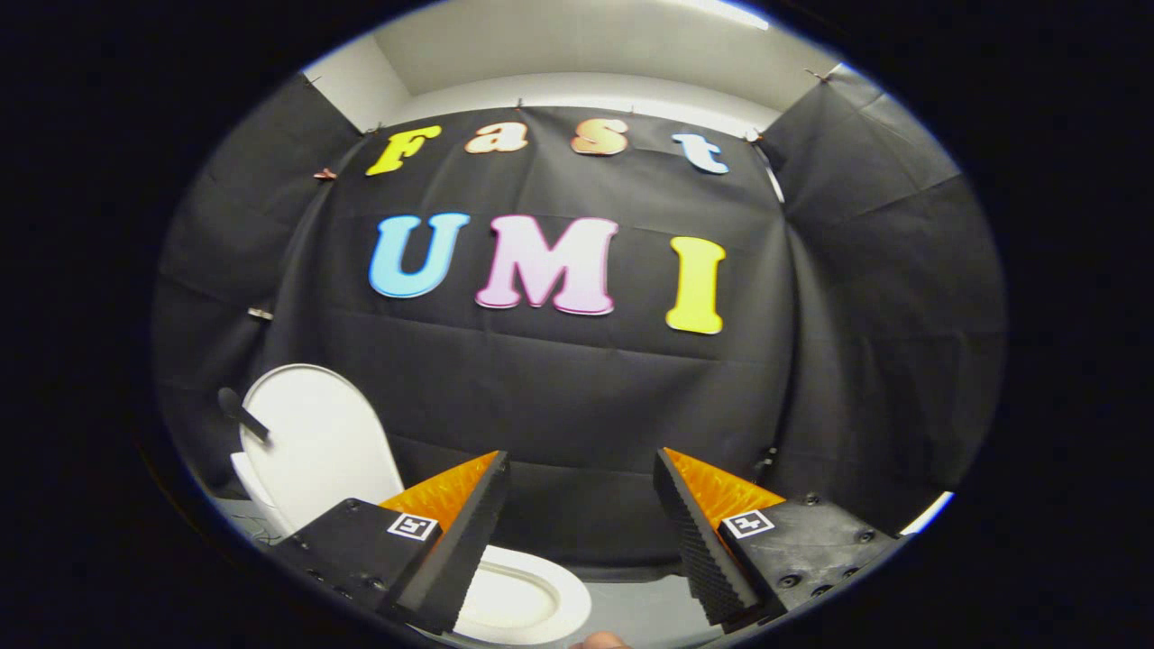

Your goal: Open the toilet lid.

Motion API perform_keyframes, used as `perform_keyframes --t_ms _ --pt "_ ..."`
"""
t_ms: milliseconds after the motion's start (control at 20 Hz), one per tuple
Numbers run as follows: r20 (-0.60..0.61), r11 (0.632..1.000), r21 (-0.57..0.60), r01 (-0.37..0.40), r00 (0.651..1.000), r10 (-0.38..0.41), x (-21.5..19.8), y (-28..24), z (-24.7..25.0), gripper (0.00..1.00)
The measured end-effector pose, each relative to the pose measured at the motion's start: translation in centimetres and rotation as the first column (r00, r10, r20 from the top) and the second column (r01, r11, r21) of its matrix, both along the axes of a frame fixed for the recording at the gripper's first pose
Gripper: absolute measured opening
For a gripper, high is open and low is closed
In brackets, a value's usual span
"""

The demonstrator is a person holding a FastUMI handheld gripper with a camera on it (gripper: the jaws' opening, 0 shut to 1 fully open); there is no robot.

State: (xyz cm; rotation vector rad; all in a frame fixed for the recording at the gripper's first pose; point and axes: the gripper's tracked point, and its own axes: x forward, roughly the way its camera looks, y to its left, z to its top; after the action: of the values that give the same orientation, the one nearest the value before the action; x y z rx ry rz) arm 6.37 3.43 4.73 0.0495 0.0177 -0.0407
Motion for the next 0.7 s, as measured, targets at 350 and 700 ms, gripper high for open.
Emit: perform_keyframes --t_ms 350,700 --pt "-0.004 0.999 0.007 0.035 0.999 -0.035 -1.8 -4.3 -1.7 0.99" --pt "0.040 0.999 -0.045 -0.031 0.999 0.033 -3.0 -2.9 -1.4 0.99"
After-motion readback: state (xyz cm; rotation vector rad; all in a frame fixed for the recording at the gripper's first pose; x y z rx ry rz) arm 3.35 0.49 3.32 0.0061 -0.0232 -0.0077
